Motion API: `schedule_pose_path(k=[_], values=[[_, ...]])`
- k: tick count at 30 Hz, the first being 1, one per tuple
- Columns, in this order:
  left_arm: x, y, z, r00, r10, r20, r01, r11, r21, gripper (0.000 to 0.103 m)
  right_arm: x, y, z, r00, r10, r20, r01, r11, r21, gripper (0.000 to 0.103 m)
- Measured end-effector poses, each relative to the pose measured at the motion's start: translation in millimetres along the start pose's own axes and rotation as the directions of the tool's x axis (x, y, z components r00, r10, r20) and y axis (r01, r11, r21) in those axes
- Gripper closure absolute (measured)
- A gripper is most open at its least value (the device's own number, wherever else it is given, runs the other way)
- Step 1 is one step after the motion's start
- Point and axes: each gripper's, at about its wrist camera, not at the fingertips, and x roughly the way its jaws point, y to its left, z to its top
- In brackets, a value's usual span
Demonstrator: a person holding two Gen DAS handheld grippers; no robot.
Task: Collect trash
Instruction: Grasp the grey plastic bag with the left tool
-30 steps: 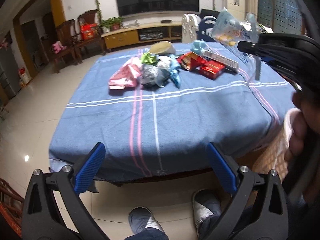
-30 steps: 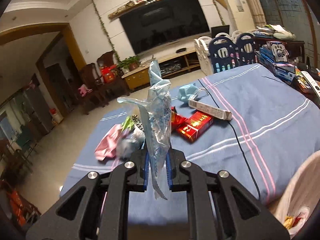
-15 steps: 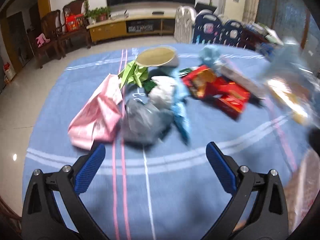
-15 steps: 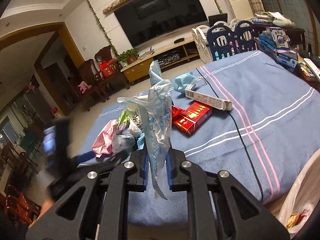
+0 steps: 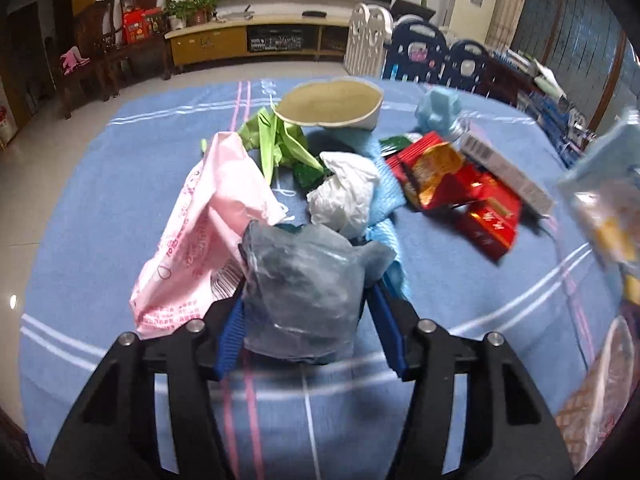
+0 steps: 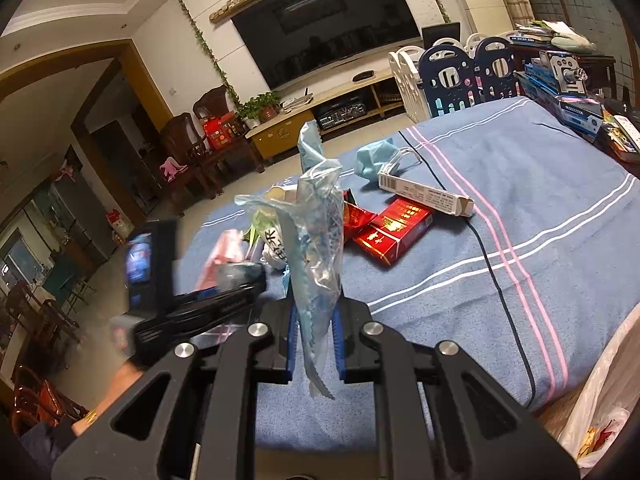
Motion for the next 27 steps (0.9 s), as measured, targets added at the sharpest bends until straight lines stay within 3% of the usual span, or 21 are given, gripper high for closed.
schedule_pose_path(k=[3, 6, 8, 10, 16, 20, 22, 27], values=[[-49.7, 2.8, -18.4, 0.997, -0.033, 0.074, 0.035, 0.999, -0.03, 0.045, -4.8, 1.7, -1.7, 1.0, -0.005, 0.006, 0.005, 1.0, -0.016, 0.088], [-104.8, 3.3, -38.2, 0.982, -0.084, 0.168, 0.09, 0.996, -0.03, 0.045, -14.5, 5.5, -5.0, 1.0, -0.008, 0.022, 0.009, 0.999, -0.049, 0.088], [-133.3, 2.1, -50.0, 0.974, -0.071, 0.216, 0.075, 0.997, -0.011, 0.045, -19.9, 9.7, -8.7, 1.0, -0.009, 0.029, 0.011, 0.998, -0.066, 0.088], [-142.1, 1.6, -54.3, 0.973, -0.075, 0.217, 0.077, 0.997, 0.0, 0.045, -24.5, 14.1, -15.6, 1.0, -0.015, 0.02, 0.017, 0.996, -0.084, 0.088], [-110.6, 7.9, -50.9, 0.99, -0.024, 0.137, 0.025, 1.0, -0.004, 0.043, -43.2, 16.8, -31.8, 1.0, -0.029, 0.007, 0.03, 0.995, -0.099, 0.088], [-54.9, 3.1, -52.5, 0.998, 0.064, 0.02, -0.065, 0.996, 0.058, 0.022, -39.5, 21.9, -36.3, 0.999, -0.032, -0.014, 0.03, 0.991, -0.127, 0.088], [-38.0, 1.7, -56.8, 0.996, 0.085, -0.034, -0.082, 0.993, 0.085, 0.022, -36.8, 22.1, -35.4, 0.999, -0.027, -0.019, 0.025, 0.992, -0.126, 0.088], [-41.4, 3.8, -60.6, 0.999, 0.05, 0.013, -0.051, 0.998, 0.04, 0.015, -32.9, 18.4, -34.5, 1.0, -0.009, -0.027, 0.006, 0.994, -0.11, 0.088]])
